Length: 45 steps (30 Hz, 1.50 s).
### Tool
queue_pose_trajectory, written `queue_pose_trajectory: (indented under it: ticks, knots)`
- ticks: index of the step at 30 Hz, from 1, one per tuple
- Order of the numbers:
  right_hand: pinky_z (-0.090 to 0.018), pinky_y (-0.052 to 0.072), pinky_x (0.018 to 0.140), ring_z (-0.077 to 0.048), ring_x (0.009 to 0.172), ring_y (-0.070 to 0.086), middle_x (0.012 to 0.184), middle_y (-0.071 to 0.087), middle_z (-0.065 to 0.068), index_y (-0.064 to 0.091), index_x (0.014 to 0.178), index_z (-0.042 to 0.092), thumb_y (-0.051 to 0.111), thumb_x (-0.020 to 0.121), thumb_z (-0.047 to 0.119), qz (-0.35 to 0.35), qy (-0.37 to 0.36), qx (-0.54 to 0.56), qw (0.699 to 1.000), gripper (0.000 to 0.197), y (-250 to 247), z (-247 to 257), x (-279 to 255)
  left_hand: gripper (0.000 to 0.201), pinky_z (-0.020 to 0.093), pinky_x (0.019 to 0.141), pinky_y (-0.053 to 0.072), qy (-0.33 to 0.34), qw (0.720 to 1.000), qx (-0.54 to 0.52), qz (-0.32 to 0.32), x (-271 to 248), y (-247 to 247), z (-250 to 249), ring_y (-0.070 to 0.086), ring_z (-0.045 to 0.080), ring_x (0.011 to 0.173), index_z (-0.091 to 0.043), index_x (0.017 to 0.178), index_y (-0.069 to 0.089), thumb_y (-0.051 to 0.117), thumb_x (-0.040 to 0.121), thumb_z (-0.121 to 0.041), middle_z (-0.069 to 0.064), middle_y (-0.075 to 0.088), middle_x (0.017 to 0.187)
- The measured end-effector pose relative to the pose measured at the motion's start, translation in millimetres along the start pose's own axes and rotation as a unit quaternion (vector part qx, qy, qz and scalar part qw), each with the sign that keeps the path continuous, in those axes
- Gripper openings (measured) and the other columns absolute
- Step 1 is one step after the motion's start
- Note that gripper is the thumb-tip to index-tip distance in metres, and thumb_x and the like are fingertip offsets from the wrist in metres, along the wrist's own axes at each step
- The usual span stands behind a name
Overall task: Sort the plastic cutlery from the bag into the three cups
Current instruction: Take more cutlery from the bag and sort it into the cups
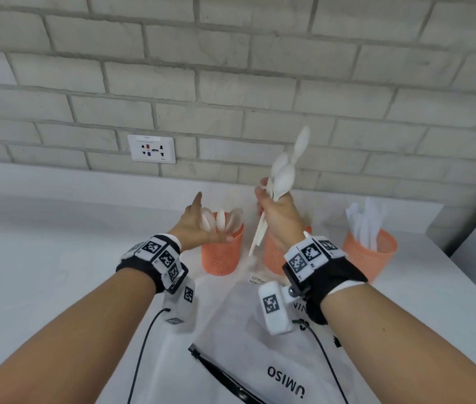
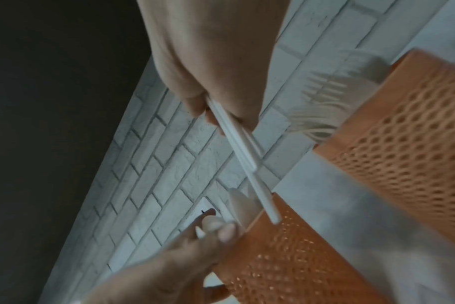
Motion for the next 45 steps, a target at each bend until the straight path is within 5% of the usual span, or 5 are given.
queue_pose_trajectory:
  ticks: [8, 15, 33, 37, 45]
  knots:
    - [-0.043, 0.046, 0.099, -0.019, 0.103, 0.055, 0.103, 0.051, 0.006, 0.044, 0.122, 0.006, 0.056, 0.091, 0.015, -0.113, -0.067, 0.041, 0.990, 0.034, 35, 0, 19, 0.131, 0.035, 0.105, 0.036, 0.037, 0.997, -0.058, -0.023, 11, 14, 10, 0.050, 0.024, 0.119, -0.033, 0.147, -0.008, 0.087, 0.058, -0.020, 0.010, 0.049, 0.132]
    - [-0.011, 0.049, 0.060, -0.010, 0.076, 0.056, 0.089, 0.052, -0.003, 0.041, 0.118, 0.013, 0.074, 0.077, 0.012, -0.011, -0.027, 0.103, 0.994, 0.053, 49, -31, 6, 0.127, 0.028, 0.092, 0.039, 0.057, 0.996, -0.055, -0.052, 4, 14, 19, 0.055, 0.022, 0.110, -0.030, 0.147, -0.009, 0.085, 0.061, -0.022, 0.007, 0.053, 0.122]
    - [-0.029, 0.038, 0.098, -0.020, 0.120, 0.046, 0.130, 0.042, -0.009, 0.046, 0.128, 0.015, 0.047, 0.094, 0.020, 0.037, -0.043, -0.271, 0.961, 0.034, 21, -17, -2, 0.127, 0.033, 0.107, 0.030, 0.071, 0.989, 0.042, -0.121, -18, 13, 1, 0.030, 0.022, 0.132, -0.016, 0.148, -0.001, 0.085, 0.058, -0.039, 0.012, 0.022, 0.142]
    - [-0.028, 0.039, 0.081, -0.019, 0.097, 0.053, 0.103, 0.052, -0.002, 0.057, 0.111, 0.017, 0.057, 0.088, 0.024, 0.110, -0.052, -0.426, 0.896, 0.024, 0, 15, -29, 0.049, 0.024, 0.076, 0.042, 0.260, 0.935, 0.064, -0.234, -54, 9, -18, 0.049, 0.016, 0.085, -0.008, 0.104, 0.050, 0.076, 0.071, -0.033, 0.002, 0.048, 0.096]
    - [-0.046, 0.043, 0.099, -0.029, 0.124, 0.041, 0.136, 0.034, -0.008, 0.026, 0.140, 0.019, 0.078, 0.058, 0.058, 0.427, 0.132, -0.677, 0.585, 0.105, -42, -35, -123, 0.053, 0.036, 0.087, 0.043, 0.125, 0.791, 0.510, 0.314, -123, 85, 13, 0.039, 0.021, 0.105, -0.021, 0.106, 0.051, 0.078, 0.065, -0.042, -0.001, 0.038, 0.110]
Point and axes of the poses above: each hand's wrist, its own x-axis towards the middle knuckle, its own y-axis out of the palm, z = x × y, the point moved 2 cm from there along x, towards the middle knuckle
